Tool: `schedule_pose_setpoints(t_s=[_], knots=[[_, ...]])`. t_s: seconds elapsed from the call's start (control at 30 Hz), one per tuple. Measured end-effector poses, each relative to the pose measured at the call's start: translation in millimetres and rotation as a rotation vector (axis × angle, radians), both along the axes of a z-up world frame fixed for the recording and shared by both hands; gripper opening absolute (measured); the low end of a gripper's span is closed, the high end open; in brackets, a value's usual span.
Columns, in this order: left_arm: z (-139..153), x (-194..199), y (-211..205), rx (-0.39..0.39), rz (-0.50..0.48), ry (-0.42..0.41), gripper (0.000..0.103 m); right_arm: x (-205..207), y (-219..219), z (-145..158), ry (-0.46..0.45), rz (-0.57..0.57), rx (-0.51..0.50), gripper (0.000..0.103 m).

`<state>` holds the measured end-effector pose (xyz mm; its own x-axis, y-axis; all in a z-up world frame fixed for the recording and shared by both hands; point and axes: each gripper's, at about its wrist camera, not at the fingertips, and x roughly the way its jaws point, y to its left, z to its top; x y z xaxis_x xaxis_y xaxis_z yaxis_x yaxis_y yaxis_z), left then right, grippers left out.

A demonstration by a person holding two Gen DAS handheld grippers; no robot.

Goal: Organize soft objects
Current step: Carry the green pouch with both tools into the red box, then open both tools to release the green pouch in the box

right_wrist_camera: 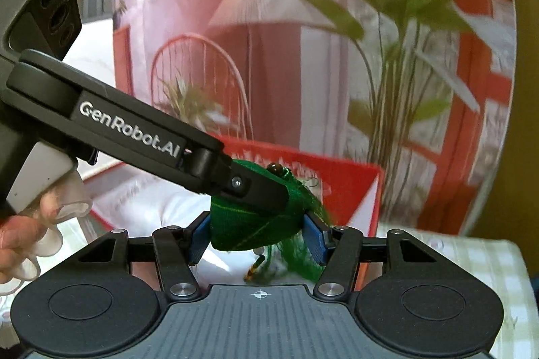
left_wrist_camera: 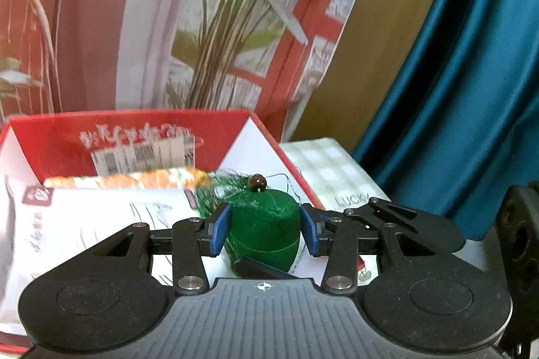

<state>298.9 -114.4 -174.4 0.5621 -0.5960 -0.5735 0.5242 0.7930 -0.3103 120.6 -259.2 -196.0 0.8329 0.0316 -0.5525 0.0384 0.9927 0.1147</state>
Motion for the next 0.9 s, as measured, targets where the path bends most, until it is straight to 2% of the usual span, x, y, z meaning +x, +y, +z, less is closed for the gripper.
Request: schedule_pose_setpoints(t_s=[0.1,0.13,0.17,0.23,0.4,0.43,0.57,0.73,0.9], knots=[[-2.4,-2.1,-3.6,0.022,-0.011,0.004,0.050,-6.7,4.6,-4.8,0.020,-0.028,-0.020,0.057],[-1.4,-4.3,-3.3,0.033,-0.010,-0.004,0.054,-9.0,6.0,-4.8,0.020,-0.039,-0.028,0.059],[0.2,-6.2,-2.6,0.040,-0.007,-0.012,0.057,-10.7,7.1,-4.3,0.020,-0.048,-0.034,0.064],[4.3,-10.5,1.2,0.053,0.009,-0.028,0.073,-15.9,10.4,-1.1,0.008,-0.063,-0.045,0.073],[14.8,-26.6,25.7,0.068,0.078,-0.085,0.090,-31.3,19.5,8.2,-0.025,-0.106,-0.065,0.093],[17.0,-30.9,31.9,0.068,0.095,-0.092,0.094,-36.9,20.7,10.6,-0.044,-0.118,-0.056,0.101],[21.3,-51.1,59.5,0.087,0.170,-0.111,0.100,-57.0,28.6,17.3,-0.093,-0.153,-0.004,0.103],[19.9,-83.3,91.3,0.122,0.242,-0.096,0.103,-78.5,48.0,16.6,-0.079,-0.239,-0.039,0.103],[0.9,-118.4,113.6,0.152,0.264,-0.035,0.103,-99.2,66.3,7.8,-0.048,-0.168,0.016,0.103]])
